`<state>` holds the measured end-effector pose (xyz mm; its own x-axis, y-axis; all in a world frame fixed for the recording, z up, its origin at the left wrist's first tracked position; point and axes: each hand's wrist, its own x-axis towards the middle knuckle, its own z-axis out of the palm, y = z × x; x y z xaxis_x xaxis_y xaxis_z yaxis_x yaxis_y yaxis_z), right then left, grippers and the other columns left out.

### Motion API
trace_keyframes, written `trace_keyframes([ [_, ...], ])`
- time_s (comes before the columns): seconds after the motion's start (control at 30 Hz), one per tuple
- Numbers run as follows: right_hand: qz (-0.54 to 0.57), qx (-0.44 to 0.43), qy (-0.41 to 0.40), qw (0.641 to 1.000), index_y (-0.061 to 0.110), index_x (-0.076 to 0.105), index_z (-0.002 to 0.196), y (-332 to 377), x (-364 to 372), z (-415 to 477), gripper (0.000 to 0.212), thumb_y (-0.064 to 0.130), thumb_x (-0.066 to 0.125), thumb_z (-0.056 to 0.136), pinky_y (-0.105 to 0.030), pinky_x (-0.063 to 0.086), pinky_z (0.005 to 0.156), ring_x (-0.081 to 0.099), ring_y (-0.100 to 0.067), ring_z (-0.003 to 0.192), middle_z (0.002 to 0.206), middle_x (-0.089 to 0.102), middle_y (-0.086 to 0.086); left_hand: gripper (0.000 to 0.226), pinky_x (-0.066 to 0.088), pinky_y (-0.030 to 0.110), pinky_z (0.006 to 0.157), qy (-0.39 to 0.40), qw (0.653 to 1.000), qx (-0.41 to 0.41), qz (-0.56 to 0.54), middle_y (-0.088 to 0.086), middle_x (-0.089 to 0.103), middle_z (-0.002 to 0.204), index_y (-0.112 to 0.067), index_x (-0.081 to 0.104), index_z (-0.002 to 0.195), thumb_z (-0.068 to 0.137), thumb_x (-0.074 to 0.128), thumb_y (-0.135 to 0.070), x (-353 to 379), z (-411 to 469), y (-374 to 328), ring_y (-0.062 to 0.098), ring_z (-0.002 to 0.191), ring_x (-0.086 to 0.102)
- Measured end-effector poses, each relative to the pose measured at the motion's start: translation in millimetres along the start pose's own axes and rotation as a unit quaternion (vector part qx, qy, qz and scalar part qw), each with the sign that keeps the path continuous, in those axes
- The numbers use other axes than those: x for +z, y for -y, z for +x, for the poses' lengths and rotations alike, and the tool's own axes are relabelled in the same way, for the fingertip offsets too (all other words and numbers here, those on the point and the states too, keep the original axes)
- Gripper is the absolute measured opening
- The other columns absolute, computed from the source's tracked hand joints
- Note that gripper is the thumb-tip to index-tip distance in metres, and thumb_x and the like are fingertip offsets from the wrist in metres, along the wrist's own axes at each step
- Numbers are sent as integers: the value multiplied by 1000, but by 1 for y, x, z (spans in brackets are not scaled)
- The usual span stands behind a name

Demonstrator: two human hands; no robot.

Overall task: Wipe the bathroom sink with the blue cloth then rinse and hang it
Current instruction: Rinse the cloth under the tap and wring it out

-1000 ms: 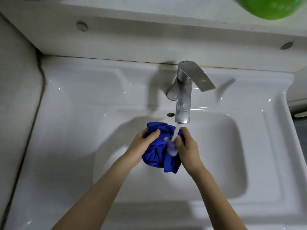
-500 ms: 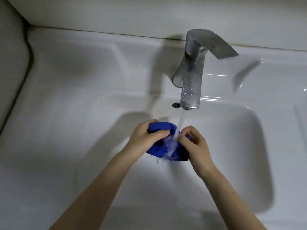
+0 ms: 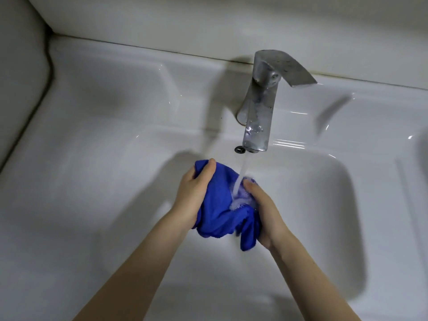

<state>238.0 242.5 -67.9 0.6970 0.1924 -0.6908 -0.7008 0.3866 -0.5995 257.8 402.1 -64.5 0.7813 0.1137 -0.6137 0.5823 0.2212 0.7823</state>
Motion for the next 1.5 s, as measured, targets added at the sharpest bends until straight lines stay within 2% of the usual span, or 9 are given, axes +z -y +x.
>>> trace_keyframes([
  [0.13, 7, -73, -46, 996, 14, 61, 112, 1, 4, 6, 27, 37, 60, 96, -40, 59, 83, 70, -29, 100, 109, 73, -10, 42, 57, 46, 93, -17, 1000, 7, 7, 3, 75, 103, -21, 65, 103, 92, 52, -59, 3, 4, 9, 22, 97, 72],
  [0.33, -41, -155, -106, 981, 8, 64, 107, 19, -2, 1, 28, 32, 62, 94, -37, 57, 73, 68, -24, 84, 95, 70, -13, 38, 59, 30, 68, 44, 995, -65, -62, 4, 77, 104, -20, 66, 111, 96, 51, -52, 14, 10, 9, 20, 90, 75],
  [0.43, -83, -161, -73, 981, 5, 69, 106, 33, -18, -10, 30, 28, 58, 91, -40, 54, 76, 67, -32, 87, 99, 70, -21, 36, 60, 35, 80, 64, 994, -69, -58, 3, 76, 105, -20, 66, 111, 96, 52, -50, 25, 13, 12, 21, 96, 74],
  [0.63, -320, -254, -161, 898, 34, 54, 96, 23, -20, -11, 18, 32, 38, 106, -34, 50, 51, 61, -32, 63, 79, 63, -2, 31, 52, 22, 64, -2, 999, 27, 26, -15, 71, 77, -34, 63, 79, 94, 47, -56, 17, 12, 17, 2, 70, 69],
  [0.73, -295, -233, -164, 912, 26, 53, 93, 6, -3, -1, 20, 31, 39, 106, -26, 44, 49, 54, -18, 57, 72, 58, 3, 26, 59, 25, 62, -14, 998, 55, 31, -11, 72, 81, -36, 64, 83, 95, 50, -54, -9, 10, 14, 9, 73, 72],
  [0.87, -176, -150, -86, 969, 11, 49, 99, -11, 31, 11, 23, 33, 45, 102, -33, 44, 45, 54, -32, 57, 74, 53, -15, 26, 62, 32, 63, -54, 997, 55, 22, -8, 74, 85, -34, 67, 87, 95, 51, -53, -48, 10, 5, 14, 74, 74],
  [1.17, -105, -91, -127, 982, 19, 57, 89, -4, 36, 13, 18, 33, 48, 95, -25, 42, 43, 53, -23, 54, 70, 57, -4, 33, 57, 24, 61, -50, 998, 21, 43, -13, 76, 86, -30, 67, 94, 96, 46, -56, -42, 11, 4, 7, 76, 73],
  [1.33, -274, -251, -199, 907, 27, 53, 81, 2, 15, -14, 17, 41, 60, 88, -20, 44, 51, 51, -8, 59, 68, 57, 12, 30, 56, 38, 83, -29, 999, -10, 16, -5, 66, 82, -24, 57, 87, 95, 48, -52, 30, 7, 19, 20, 83, 67],
  [1.5, -446, -339, -218, 799, 30, 42, 63, -23, 37, -3, 37, 54, 58, 85, -16, 36, 49, 49, -11, 53, 58, 50, 8, 40, 48, 42, 85, 75, 962, -155, -213, 4, 63, 74, -16, 63, 75, 88, 58, -54, 50, -1, 18, 23, 72, 63],
])
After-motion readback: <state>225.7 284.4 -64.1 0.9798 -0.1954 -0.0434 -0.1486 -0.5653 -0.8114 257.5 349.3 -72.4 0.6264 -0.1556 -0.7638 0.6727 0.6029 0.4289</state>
